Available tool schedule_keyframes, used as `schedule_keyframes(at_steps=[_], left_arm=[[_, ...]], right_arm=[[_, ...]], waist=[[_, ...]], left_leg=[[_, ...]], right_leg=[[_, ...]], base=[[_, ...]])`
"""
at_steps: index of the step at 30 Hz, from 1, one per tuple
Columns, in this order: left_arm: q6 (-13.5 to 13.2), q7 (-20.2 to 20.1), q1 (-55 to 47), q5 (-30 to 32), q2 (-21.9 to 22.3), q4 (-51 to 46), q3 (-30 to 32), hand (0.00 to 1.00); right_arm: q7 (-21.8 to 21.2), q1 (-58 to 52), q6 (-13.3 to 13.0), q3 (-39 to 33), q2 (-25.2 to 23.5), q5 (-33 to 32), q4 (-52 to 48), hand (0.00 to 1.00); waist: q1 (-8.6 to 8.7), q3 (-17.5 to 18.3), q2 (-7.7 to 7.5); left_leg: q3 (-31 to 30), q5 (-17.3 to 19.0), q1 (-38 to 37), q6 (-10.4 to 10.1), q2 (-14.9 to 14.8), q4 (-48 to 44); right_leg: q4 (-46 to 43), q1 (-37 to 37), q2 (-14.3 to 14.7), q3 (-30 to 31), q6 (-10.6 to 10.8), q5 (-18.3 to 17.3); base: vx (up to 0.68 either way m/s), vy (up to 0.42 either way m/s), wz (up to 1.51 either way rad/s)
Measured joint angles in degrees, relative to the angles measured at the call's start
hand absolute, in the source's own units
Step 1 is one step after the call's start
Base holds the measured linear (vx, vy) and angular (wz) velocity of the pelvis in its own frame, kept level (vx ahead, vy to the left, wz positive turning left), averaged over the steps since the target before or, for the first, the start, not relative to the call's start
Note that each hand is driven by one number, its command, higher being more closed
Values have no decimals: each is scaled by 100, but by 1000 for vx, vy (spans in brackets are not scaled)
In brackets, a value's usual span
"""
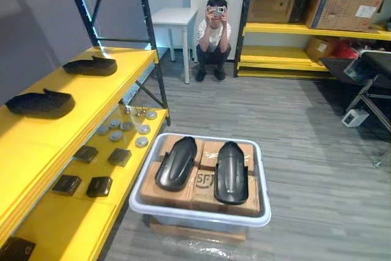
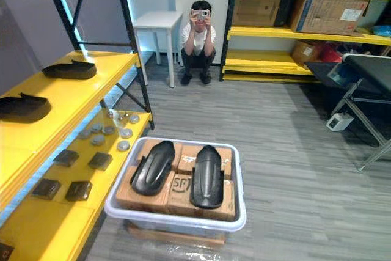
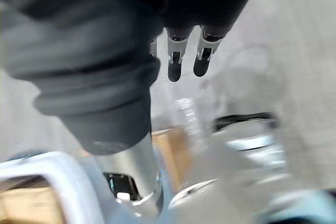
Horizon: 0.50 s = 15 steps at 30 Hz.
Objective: Walk over and take plastic housings, then place them on the shelf
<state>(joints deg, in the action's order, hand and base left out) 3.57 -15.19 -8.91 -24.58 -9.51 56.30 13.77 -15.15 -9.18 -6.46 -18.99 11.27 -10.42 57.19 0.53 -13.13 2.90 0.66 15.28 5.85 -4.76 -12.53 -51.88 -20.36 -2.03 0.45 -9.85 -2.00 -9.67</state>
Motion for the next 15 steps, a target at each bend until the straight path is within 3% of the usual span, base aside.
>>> schedule_keyframes(at_steps=[2, 4, 5, 6, 7, 8, 11, 15], left_arm=[[46, 14, -19, -5, 144, 198, 28, 0], [65, -7, -17, 12, 161, 235, -7, 0], [64, -6, -14, 11, 158, 236, -6, 0], [63, 4, -14, 11, 161, 238, -18, 0], [56, 11, -42, 11, 162, 240, -149, 0], [57, 16, 9, 28, 146, 255, -244, 0], [62, 2, 98, 119, 136, 216, -423, 0], [80, -28, 42, 119, -140, 208, -643, 0]], right_arm=[[11, 57, -18, -19, 7, -87, 2, 0], [67, 71, -203, -174, 9, -101, -143, 0], [81, 59, -276, -215, 5, -101, -201, 0], [104, 23, -357, -270, 2, -102, -261, 0], [193, -43, -564, -288, 29, -101, -301, 0], [301, -108, -716, -218, -34, -99, -495, 0], [660, -190, -1055, -15, -101, -85, -1440, 0], [1043, 121, -1123, 122, -76, 46, -2679, 0]], waist=[[-25, 7, -77], [11, 46, -83], [48, 41, -76], [94, 46, -64], [125, 93, 67], [151, 104, -36], [157, 106, -98], [120, 73, -150]], left_leg=[[294, 101, 98, -94, -60, 279], [764, 37, 143, -61, 71, 2076], [757, -76, 175, -63, 125, 2479], [736, -454, 189, -52, 210, 3067], [727, -1567, 144, -14, 277, 3576], [730, -1582, 37, 20, 478, 3730], [792, -1682, 5, 143, 821, 4103], [797, -1621, -9, 178, 843, 3997]], right_leg=[[198, 424, 33, 32, -16, -49], [525, 773, -104, 113, 72, -91], [537, 825, -158, 116, 128, -125], [529, 867, -233, 115, 236, -191], [529, 947, -263, 116, 425, -327], [535, 983, -480, 111, 458, -371], [569, 908, -793, 95, 575, -440], [592, 1006, -817, 96, 657, -390]], base=[[353, -81, -37], [345, -6, -17], [293, 36, -2], [329, 104, 4], [364, 143, 14], [353, 168, 15], [226, 134, 14], [92, 43, 9]])
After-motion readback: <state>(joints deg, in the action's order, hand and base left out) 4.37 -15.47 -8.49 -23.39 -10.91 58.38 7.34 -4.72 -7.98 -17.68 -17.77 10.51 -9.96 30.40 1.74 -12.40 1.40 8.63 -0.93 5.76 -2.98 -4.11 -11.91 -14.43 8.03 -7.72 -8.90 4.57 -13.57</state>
